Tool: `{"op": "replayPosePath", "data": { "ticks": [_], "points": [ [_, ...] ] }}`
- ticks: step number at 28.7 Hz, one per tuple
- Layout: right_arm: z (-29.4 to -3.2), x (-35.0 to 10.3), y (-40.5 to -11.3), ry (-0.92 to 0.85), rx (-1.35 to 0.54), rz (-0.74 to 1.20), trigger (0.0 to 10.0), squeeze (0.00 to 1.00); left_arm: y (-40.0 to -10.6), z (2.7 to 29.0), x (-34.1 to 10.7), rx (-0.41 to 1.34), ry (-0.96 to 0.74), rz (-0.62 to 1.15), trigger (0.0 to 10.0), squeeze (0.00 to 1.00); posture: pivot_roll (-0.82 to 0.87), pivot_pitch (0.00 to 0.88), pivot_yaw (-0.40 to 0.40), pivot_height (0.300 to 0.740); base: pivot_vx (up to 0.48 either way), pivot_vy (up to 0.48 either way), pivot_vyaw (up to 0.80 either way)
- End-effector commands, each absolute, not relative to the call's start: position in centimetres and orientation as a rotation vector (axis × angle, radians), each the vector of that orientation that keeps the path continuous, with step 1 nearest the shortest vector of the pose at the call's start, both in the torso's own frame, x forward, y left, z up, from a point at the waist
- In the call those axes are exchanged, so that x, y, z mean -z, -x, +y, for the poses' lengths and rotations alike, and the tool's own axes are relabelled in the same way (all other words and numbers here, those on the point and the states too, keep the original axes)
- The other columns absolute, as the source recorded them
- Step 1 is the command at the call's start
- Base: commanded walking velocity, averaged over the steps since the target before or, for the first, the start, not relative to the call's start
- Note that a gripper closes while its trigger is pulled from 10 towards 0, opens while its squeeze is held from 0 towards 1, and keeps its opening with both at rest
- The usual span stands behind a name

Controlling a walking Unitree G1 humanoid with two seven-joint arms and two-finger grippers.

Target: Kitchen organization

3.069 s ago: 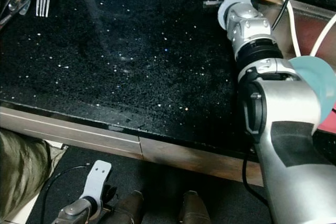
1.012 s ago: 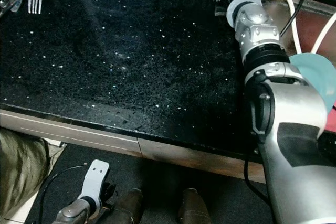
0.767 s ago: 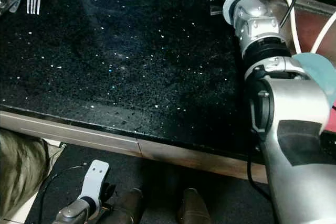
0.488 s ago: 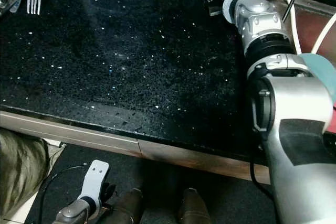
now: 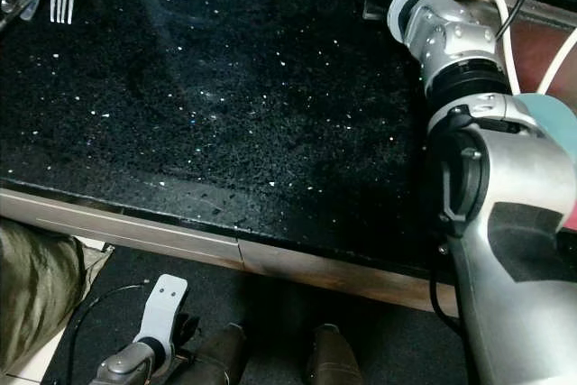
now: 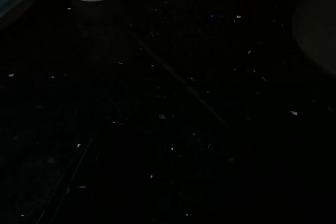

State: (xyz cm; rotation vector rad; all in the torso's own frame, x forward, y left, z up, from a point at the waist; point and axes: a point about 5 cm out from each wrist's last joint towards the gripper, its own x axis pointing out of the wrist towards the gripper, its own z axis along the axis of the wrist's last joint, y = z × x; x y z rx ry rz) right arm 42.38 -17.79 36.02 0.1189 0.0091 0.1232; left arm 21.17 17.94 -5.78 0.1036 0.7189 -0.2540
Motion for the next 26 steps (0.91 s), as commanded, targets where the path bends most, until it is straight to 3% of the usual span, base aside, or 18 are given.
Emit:
{"op": "replayPosePath", "data": {
  "ticks": [1,15,21,26],
  "points": [
    [-18.15,-32.95,-42.55,-0.104,-0.111,0.135,10.0,0.00,-16.10,17.94,8.95,0.235,-0.102,0.953,10.0,0.00,0.15,0.412,-0.167,0.740,0.000,0.000,0.00],
    [-18.19,-33.01,-41.95,0.332,-0.298,0.284,10.0,0.00,-16.19,17.93,8.93,0.232,-0.098,0.955,10.0,0.00,0.15,0.410,-0.173,0.740,0.000,0.000,0.00],
    [-18.38,-33.24,-41.71,0.412,-0.349,0.320,10.0,0.00,-16.24,17.89,8.93,0.233,-0.098,0.957,10.0,0.00,0.14,0.407,-0.174,0.740,0.000,0.000,0.00],
    [-18.50,-33.20,-41.71,0.370,-0.340,0.316,10.0,0.00,-16.29,17.88,8.92,0.236,-0.098,0.960,10.0,0.00,0.14,0.406,-0.173,0.740,0.000,0.000,0.00]
  ]
}}
